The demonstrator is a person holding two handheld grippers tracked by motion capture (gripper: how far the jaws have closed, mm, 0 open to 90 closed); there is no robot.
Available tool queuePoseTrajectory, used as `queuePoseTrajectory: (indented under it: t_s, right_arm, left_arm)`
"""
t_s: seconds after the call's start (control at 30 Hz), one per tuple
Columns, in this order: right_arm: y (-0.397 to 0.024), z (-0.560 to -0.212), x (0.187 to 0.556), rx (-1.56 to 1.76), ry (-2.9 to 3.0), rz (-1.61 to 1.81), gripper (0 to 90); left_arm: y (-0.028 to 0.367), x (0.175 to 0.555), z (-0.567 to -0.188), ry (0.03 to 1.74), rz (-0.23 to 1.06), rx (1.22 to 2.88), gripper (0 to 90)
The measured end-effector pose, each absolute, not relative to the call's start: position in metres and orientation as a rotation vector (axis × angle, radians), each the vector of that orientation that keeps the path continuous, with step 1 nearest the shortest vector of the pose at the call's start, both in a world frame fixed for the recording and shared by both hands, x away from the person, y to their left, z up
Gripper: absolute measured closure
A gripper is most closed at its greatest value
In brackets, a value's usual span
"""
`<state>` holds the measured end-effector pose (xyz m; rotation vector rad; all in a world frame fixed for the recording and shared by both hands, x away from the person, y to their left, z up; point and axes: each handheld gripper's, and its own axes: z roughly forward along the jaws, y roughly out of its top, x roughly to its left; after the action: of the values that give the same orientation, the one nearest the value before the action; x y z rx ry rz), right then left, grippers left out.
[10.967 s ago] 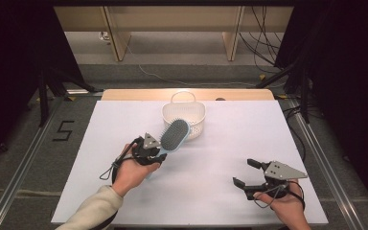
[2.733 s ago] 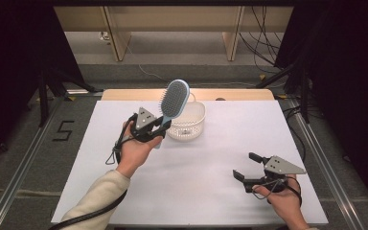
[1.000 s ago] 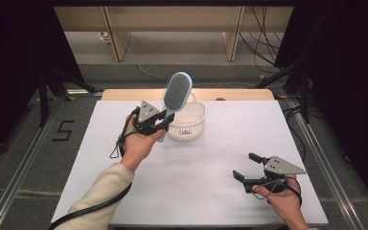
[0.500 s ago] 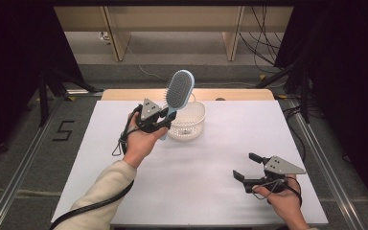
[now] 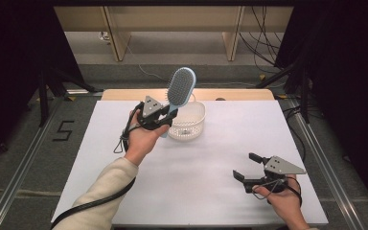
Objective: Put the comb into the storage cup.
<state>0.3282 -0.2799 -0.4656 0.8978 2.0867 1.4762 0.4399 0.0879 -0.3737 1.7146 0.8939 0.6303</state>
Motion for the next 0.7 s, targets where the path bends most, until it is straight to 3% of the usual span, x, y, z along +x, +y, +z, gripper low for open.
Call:
queuePoseTrajectory:
  t_s: [0.7]
  right_arm:
    - [-0.2799, -0.4657, 0.3282, 0.896, 2.090, 1.476, 11.9]
  left_arm:
    - [0.0808, 0.4476, -0.3668, 0.884, 0.636, 1.717, 69.5]
